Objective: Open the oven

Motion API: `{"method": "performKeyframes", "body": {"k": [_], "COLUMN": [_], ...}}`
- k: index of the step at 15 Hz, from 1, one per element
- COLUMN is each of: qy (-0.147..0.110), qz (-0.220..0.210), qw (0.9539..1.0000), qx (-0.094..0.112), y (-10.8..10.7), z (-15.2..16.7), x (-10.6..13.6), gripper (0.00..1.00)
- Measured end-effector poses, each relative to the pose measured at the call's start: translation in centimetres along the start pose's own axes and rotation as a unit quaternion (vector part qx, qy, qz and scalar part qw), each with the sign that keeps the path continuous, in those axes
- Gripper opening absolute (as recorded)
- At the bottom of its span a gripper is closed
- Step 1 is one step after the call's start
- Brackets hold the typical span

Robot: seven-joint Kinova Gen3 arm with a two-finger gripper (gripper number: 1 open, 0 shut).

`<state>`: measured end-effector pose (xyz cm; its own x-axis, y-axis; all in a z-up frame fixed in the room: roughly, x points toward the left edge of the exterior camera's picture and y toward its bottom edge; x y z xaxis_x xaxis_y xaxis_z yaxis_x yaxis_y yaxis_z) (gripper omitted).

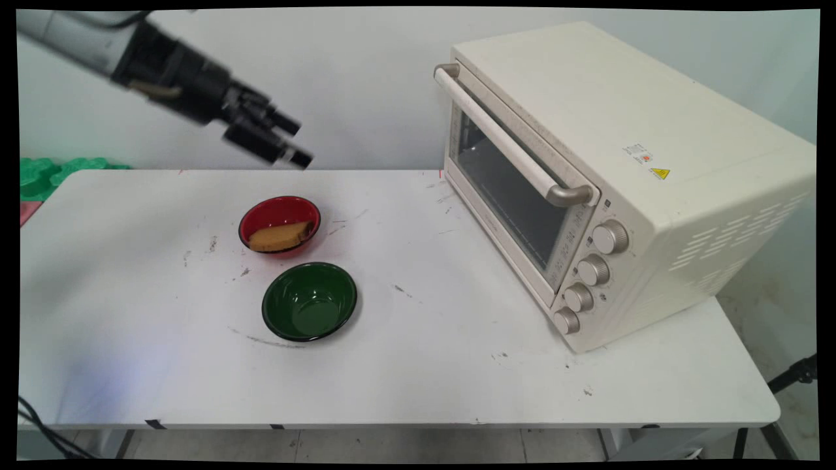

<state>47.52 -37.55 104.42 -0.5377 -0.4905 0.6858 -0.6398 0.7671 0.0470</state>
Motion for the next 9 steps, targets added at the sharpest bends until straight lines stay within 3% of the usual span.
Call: {"method": "performKeyframes", "body": {"k": [3,9], "qy": [0.005,0.009], "qz": [0.006,0.019], "qw": [0.9999,0.9994], "qx": [0.012,0.026], "y": [-0.5,-1.4], "z": [0.9,3.5], "x": [5.7,13.8], "gripper": [1.0,1.0]}}
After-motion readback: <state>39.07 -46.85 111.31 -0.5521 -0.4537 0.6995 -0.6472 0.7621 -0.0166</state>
